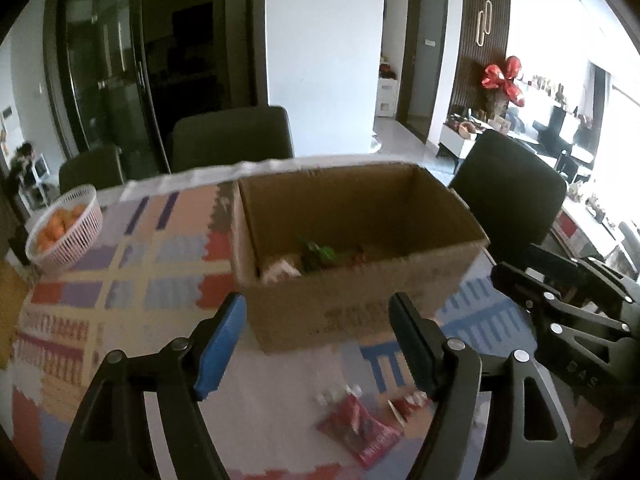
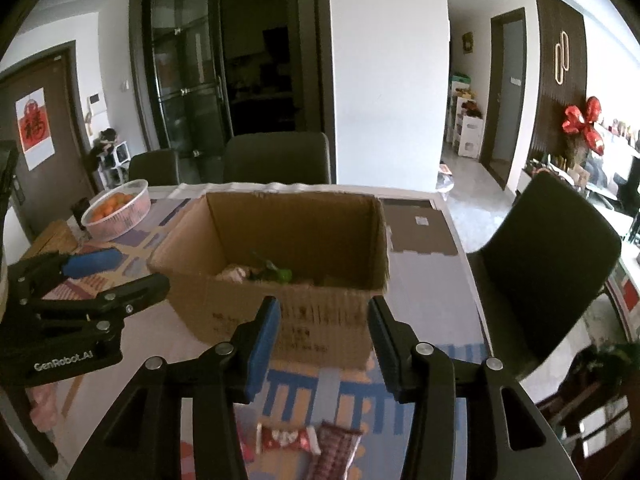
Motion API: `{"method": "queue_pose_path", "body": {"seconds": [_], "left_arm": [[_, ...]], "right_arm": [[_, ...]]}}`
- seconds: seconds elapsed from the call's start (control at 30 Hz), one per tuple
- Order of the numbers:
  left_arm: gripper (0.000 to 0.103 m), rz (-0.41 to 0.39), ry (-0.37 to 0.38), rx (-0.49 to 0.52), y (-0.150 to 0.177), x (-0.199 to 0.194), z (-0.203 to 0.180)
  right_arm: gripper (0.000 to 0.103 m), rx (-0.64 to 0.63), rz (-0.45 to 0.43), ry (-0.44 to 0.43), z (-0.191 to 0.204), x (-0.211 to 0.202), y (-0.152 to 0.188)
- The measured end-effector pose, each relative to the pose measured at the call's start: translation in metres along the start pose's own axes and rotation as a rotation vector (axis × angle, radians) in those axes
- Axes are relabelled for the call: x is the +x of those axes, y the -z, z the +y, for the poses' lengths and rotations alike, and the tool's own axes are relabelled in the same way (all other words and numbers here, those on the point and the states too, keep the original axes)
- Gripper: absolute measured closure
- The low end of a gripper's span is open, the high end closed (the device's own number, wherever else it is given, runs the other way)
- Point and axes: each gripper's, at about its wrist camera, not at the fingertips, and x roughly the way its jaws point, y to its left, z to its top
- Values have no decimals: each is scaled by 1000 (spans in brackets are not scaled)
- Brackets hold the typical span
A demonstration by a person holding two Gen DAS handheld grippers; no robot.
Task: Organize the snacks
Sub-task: 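Move both tools back toward the remaining snacks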
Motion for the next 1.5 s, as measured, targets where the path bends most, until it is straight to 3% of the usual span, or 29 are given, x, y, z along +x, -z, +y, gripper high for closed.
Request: {"method": "queue_pose_path", "body": {"seconds": [0.27, 0.77, 0.9, 1.2, 1.5], "left_arm": [[29, 79, 17, -38, 40, 3, -10], [29, 287, 2, -110, 103, 49, -19], [29, 322, 21, -152, 111, 63, -17], [29, 363, -27, -216, 116, 90, -15], [29, 384, -31, -219, 118, 108, -21]], "right_arm": [[56, 45, 63, -17, -7, -3, 36], [56, 86, 265, 10, -15, 22, 118], [56, 107, 294, 3, -16, 28, 127], [56, 123, 350, 9, -13, 49, 138], [56, 131, 386, 28, -13, 67, 142]]}}
